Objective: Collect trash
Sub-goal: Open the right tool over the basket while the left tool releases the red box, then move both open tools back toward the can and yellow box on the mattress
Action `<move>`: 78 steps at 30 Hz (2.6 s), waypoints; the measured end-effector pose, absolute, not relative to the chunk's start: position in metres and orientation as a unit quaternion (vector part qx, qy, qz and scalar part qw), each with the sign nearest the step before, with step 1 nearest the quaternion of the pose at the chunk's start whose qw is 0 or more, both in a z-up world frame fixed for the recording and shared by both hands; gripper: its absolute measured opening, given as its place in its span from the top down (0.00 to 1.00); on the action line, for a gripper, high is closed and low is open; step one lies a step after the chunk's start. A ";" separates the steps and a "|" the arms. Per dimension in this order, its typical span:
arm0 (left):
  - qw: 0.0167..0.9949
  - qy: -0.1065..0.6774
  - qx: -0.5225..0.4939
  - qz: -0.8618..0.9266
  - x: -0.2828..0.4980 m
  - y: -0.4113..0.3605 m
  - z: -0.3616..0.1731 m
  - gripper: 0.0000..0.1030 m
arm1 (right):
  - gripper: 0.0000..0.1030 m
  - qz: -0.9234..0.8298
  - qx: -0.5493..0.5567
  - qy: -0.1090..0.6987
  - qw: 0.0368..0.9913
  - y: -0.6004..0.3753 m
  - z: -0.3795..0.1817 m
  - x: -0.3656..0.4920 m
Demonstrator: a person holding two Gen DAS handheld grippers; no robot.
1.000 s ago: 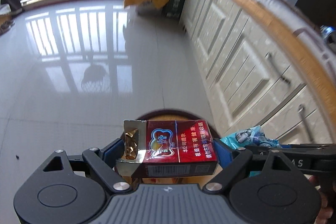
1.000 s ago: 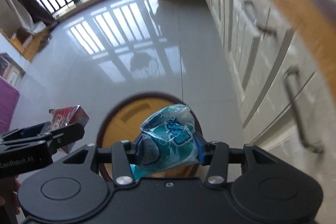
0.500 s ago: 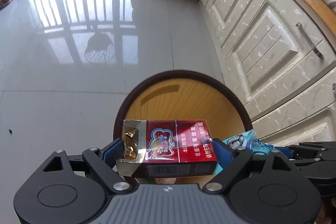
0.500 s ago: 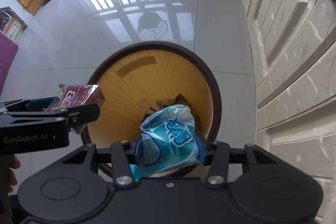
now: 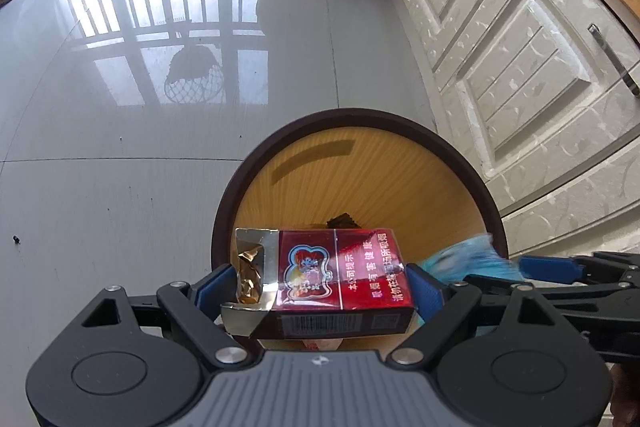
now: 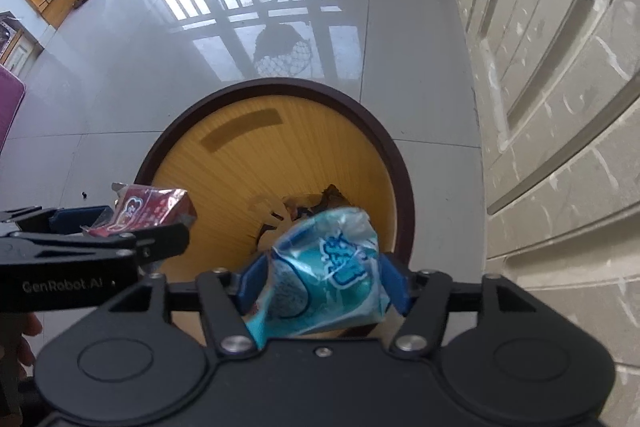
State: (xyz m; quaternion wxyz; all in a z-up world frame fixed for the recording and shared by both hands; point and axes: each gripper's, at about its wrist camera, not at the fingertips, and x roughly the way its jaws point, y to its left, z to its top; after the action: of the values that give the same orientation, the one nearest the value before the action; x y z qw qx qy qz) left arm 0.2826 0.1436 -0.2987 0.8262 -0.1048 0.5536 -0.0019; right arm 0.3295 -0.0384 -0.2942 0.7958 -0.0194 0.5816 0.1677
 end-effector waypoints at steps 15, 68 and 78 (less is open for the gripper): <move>0.841 0.528 -0.114 0.003 0.309 0.128 -0.294 0.00 | 0.02 0.187 -0.050 0.603 0.774 -0.042 -0.304 0.325; 0.836 0.545 -0.069 0.025 0.209 0.149 -0.195 0.00 | 0.00 0.145 -0.029 0.536 0.831 -0.090 -0.186 0.269; 0.857 0.507 -0.080 0.034 0.192 0.152 -0.161 0.00 | 0.00 0.143 -0.023 0.493 0.858 -0.098 -0.157 0.252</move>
State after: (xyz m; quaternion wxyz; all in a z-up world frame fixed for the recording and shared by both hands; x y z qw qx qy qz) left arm 0.1919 0.1519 -0.1611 0.8573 -0.0801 0.5074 0.0340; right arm 0.2523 -0.0984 -0.1573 0.8577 -0.0227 0.4934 0.1428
